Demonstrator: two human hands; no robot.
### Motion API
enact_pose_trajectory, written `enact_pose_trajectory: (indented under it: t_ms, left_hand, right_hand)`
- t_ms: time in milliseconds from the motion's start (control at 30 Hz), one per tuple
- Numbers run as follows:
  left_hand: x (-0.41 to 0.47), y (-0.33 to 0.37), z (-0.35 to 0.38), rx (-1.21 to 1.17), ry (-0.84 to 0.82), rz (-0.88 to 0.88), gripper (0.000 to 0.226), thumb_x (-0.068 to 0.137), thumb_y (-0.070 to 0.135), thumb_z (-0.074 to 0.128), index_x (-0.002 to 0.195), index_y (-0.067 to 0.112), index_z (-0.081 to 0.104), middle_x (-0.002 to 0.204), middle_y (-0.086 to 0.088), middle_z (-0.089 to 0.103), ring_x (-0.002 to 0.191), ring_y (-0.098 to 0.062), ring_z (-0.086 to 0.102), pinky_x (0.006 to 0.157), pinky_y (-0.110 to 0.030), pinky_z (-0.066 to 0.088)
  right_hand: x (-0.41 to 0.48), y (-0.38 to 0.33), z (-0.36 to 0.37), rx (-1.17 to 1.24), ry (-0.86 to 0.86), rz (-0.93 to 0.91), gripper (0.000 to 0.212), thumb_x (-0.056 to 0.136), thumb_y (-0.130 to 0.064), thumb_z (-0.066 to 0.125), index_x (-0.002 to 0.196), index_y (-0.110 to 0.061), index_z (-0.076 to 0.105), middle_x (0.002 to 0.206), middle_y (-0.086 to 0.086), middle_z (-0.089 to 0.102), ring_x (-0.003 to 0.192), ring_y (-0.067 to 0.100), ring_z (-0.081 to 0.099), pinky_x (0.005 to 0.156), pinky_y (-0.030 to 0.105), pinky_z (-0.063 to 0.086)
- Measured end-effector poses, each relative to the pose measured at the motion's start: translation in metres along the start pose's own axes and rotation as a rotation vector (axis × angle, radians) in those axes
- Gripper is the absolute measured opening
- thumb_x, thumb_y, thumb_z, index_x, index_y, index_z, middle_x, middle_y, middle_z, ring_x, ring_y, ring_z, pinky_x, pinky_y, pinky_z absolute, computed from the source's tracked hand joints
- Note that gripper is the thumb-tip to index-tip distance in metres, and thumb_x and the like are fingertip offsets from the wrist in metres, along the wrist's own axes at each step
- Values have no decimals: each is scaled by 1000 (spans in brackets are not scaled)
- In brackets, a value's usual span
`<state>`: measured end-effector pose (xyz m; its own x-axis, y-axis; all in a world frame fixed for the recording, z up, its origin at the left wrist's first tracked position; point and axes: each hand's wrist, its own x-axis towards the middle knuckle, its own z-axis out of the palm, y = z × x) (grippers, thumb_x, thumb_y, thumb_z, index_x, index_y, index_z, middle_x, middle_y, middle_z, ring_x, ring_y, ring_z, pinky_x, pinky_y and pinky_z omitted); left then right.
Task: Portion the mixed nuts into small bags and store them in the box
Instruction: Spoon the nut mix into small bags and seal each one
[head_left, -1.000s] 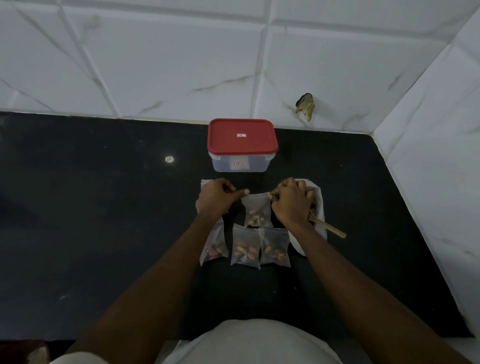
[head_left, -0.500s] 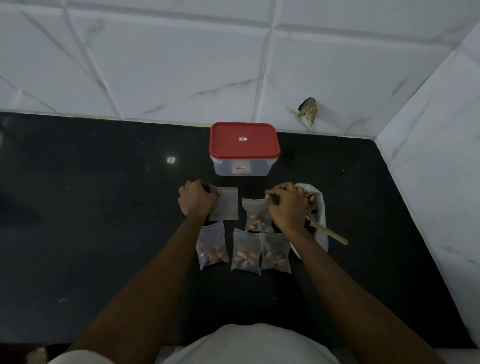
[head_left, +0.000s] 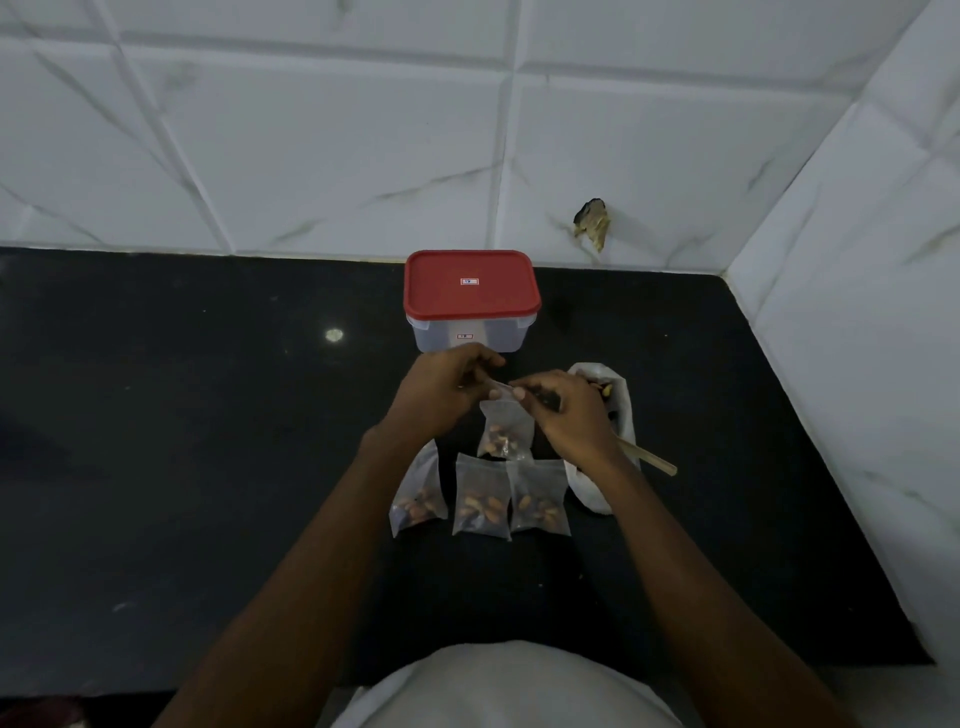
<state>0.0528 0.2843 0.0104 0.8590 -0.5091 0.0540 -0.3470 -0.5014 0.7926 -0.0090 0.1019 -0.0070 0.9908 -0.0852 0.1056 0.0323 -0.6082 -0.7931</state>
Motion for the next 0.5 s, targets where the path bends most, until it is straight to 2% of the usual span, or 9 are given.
enact_pose_trajectory:
  t_ms: [100, 200, 367, 500]
  left_hand:
    - [1, 7, -1, 107, -4, 81, 34, 87, 11, 68, 119, 18, 62, 99, 5, 70, 96, -6, 66, 95, -33, 51]
    - [-1, 13, 3, 133, -13, 123, 36, 88, 12, 68, 122, 19, 61, 99, 5, 69, 95, -6, 65, 93, -29, 51]
    - [-13, 18, 17, -102, 0, 8, 49, 77, 21, 80, 121, 25, 59, 100, 19, 60, 93, 8, 58, 80, -7, 46]
    - [-17, 14, 23, -300, 21, -64, 27, 78, 15, 78, 100, 25, 65, 98, 10, 69, 89, -2, 67, 79, -21, 55]
  right_hand:
    - [-12, -2, -6, 30, -49, 44, 17, 95, -27, 64, 105, -18, 74, 98, -2, 72, 93, 10, 66, 82, 36, 55]
    - [-22, -6, -14, 57, -76, 65, 17, 96, -23, 62, 106, -16, 73, 97, -3, 73, 92, 7, 66, 81, 28, 54]
    - [-36, -11, -24, 343, 24, 267, 11, 94, -16, 64, 96, -23, 72, 93, -10, 71, 87, -4, 65, 72, 10, 49]
    - [-45, -19, -32, 498, 33, 366, 8, 95, -16, 63, 96, -18, 71, 89, -8, 70, 75, -6, 63, 64, 10, 47]
